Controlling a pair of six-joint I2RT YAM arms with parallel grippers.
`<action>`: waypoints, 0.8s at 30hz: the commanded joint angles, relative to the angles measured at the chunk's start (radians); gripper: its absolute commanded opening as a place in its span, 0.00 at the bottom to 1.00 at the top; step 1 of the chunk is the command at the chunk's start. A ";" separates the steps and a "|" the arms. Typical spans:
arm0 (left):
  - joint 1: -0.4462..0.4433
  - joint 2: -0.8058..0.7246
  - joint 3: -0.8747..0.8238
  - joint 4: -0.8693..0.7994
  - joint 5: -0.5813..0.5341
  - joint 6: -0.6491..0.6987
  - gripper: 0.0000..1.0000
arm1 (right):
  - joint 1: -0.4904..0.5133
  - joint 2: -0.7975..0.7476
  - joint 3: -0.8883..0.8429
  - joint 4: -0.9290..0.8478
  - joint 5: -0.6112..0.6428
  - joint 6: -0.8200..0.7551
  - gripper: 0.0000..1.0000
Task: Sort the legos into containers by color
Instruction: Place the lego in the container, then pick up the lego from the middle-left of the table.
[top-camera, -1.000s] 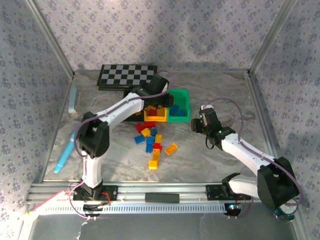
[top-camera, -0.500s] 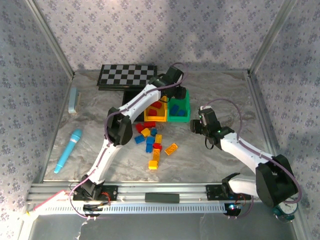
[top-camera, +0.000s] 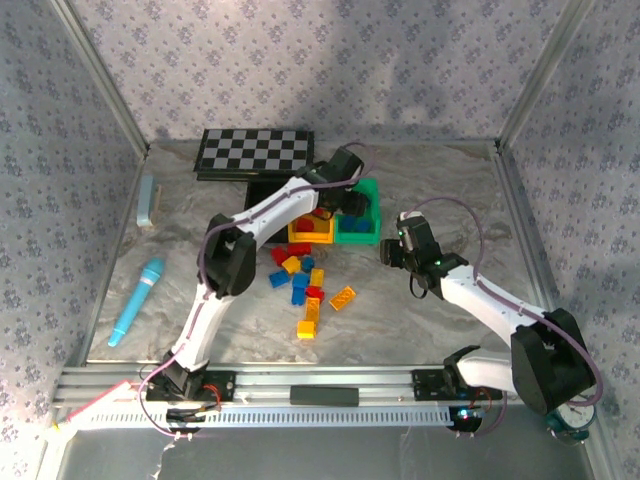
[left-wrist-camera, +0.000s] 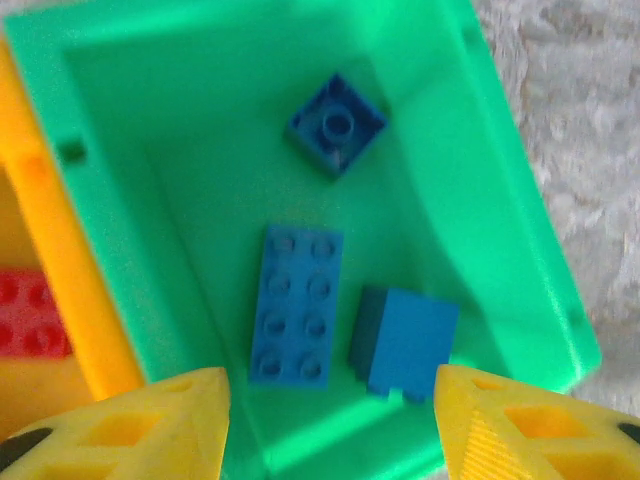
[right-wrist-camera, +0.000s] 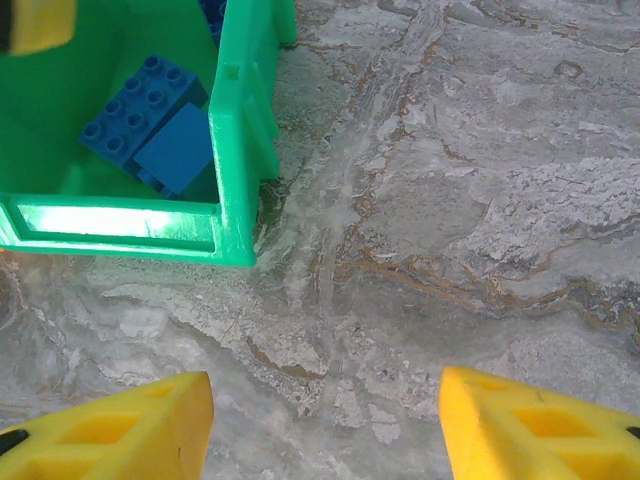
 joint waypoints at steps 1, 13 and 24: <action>-0.031 -0.158 -0.149 0.118 0.001 0.004 0.56 | 0.002 -0.005 -0.006 0.001 0.008 0.018 0.63; -0.087 -0.412 -0.656 0.269 0.087 0.103 0.56 | 0.001 -0.012 -0.014 0.001 0.023 0.021 0.63; -0.275 -0.447 -0.753 0.162 -0.036 0.222 0.57 | 0.000 0.027 -0.005 0.014 0.014 0.024 0.63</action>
